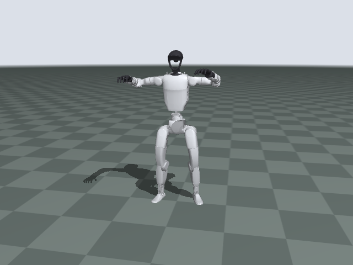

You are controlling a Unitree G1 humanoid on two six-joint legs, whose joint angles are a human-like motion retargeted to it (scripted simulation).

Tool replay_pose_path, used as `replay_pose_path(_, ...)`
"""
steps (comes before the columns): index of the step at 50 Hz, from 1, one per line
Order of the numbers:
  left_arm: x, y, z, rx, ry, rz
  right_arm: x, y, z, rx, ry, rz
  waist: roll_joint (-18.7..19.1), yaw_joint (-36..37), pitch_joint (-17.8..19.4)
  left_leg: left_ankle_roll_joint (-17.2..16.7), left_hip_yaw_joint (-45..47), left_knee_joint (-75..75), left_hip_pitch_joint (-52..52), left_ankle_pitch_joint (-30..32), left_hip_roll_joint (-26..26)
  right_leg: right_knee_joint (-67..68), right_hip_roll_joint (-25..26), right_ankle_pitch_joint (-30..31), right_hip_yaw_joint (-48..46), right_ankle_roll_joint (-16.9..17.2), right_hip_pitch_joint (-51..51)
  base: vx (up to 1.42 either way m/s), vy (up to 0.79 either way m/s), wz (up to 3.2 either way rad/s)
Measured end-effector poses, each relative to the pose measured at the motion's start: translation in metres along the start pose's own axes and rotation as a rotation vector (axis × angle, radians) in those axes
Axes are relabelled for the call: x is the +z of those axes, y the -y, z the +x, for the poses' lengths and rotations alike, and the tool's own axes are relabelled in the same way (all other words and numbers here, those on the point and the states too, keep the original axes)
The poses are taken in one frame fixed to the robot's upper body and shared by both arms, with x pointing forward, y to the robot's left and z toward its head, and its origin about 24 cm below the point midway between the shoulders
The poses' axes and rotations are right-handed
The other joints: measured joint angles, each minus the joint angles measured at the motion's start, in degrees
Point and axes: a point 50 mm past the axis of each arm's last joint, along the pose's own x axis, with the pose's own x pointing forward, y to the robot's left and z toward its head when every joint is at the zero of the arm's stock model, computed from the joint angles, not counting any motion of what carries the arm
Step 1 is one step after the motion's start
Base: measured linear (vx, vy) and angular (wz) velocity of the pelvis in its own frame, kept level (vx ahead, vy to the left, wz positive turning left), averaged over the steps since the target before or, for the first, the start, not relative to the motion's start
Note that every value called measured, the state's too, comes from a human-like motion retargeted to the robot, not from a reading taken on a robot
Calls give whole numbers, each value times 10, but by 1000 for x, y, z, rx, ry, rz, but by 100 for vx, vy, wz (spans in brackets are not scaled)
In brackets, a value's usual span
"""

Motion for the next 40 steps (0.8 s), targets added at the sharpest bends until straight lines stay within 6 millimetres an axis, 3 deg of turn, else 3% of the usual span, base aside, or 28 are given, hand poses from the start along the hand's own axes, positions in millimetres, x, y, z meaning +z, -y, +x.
replay_pose_path(22, -13, 5, -16, -31, -69, 0, 6, 2, 3, 110, 31, -107, 0, 5, -7, -1, -5, 2, 4, -4, 0, -3, -1, -3, -8, 1, 10, 0, 0, 0)
replay_pose_path(30, -20, 13, -26, -13, -115, -59, -1, 5, -1, 36, 2, -56, -1, 4, -9, 0, -8, 3, 3, -5, -1, -3, -2, -4, -11, -1, 12, 0, 0, 0)
replay_pose_path(35, -29, 47, -32, 3, -189, -214, -7, -22, 0, -2, -32, 102, 0, 5, -10, 4, -8, 2, 7, -7, -1, -1, -2, -6, -9, -5, 14, 0, 0, 0)
replay_pose_path(40, -35, 106, -41, -127, -294, -348, -13, -78, 2, 105, -99, 244, -2, 9, -3, 7, -5, 3, 11, -9, -1, 2, -2, -7, -5, -8, 14, 0, 0, 0)
